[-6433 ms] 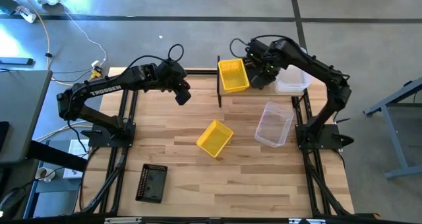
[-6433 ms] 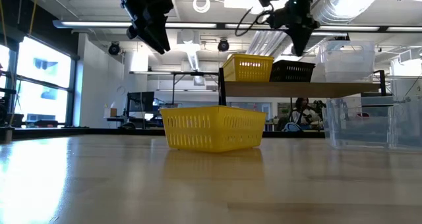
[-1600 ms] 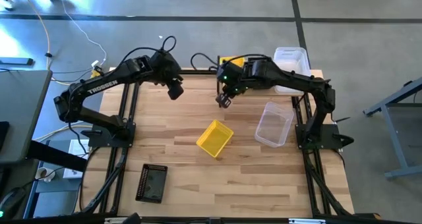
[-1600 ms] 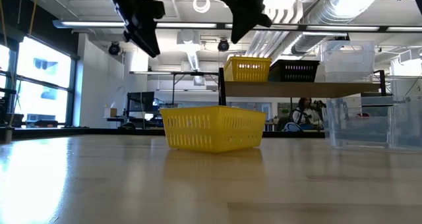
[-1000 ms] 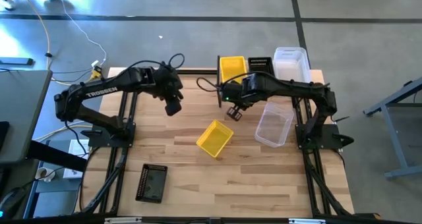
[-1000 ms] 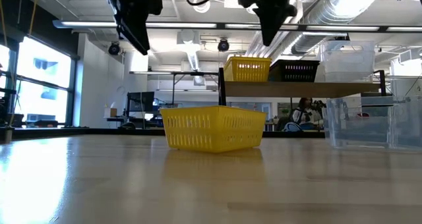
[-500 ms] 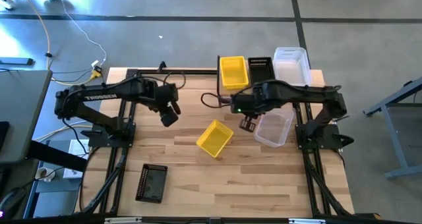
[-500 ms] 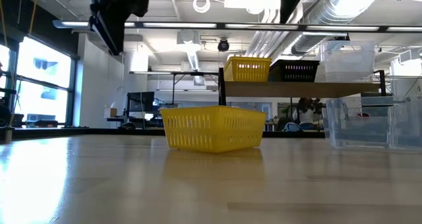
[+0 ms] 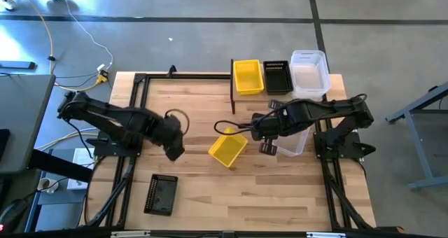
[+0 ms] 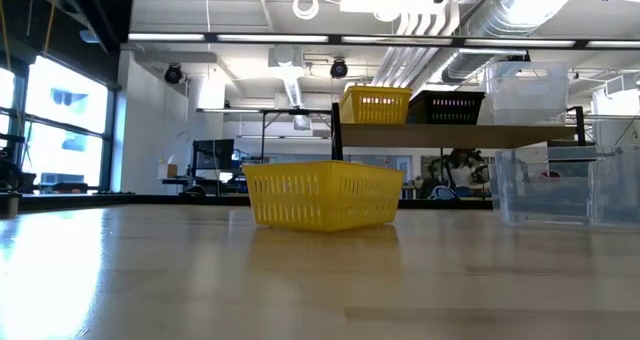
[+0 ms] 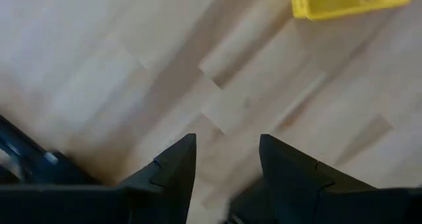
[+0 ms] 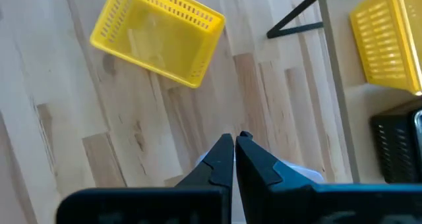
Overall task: Stack baskets on shelf by color
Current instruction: Stack the black bin on top of the other stacked black bins on the shelf
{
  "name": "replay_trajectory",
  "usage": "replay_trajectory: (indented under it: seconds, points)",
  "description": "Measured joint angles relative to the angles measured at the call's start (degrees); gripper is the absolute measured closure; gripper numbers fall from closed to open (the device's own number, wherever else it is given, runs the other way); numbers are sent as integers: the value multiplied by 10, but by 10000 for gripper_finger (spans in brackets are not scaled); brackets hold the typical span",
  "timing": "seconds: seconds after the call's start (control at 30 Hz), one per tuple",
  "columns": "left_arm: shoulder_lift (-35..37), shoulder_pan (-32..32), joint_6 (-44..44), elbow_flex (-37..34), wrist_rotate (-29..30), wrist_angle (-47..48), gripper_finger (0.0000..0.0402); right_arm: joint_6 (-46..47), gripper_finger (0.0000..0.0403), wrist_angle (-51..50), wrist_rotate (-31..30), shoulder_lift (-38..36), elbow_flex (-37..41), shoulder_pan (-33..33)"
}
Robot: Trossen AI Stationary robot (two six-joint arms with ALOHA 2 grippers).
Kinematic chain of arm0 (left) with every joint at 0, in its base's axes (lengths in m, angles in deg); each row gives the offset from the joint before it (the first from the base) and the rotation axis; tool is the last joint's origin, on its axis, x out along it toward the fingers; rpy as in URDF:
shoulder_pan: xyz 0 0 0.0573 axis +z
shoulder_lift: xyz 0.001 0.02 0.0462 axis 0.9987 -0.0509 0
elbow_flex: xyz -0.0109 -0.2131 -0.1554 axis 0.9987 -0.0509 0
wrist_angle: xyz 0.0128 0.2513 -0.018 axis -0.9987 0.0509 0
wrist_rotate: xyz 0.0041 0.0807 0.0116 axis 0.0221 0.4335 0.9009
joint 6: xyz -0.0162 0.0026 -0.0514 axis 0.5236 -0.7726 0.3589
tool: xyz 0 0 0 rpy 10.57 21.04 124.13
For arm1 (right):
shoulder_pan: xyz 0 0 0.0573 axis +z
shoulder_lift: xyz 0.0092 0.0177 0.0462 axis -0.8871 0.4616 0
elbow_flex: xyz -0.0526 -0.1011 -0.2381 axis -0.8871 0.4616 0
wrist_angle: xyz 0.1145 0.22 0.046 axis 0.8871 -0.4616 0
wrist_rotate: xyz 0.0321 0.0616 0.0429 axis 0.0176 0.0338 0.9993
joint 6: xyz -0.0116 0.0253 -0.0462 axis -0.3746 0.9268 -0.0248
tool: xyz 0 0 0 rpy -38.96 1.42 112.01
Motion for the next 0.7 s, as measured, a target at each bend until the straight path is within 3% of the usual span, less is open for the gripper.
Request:
replay_trajectory:
  seconds: [0.27,0.7]
  points:
    - [0,-150,223,0,-4,0,245,-41,399,0,0,0,0,-4]
    - [-39,-347,457,0,-10,-7,245,-84,399,4,2,0,0,-46]
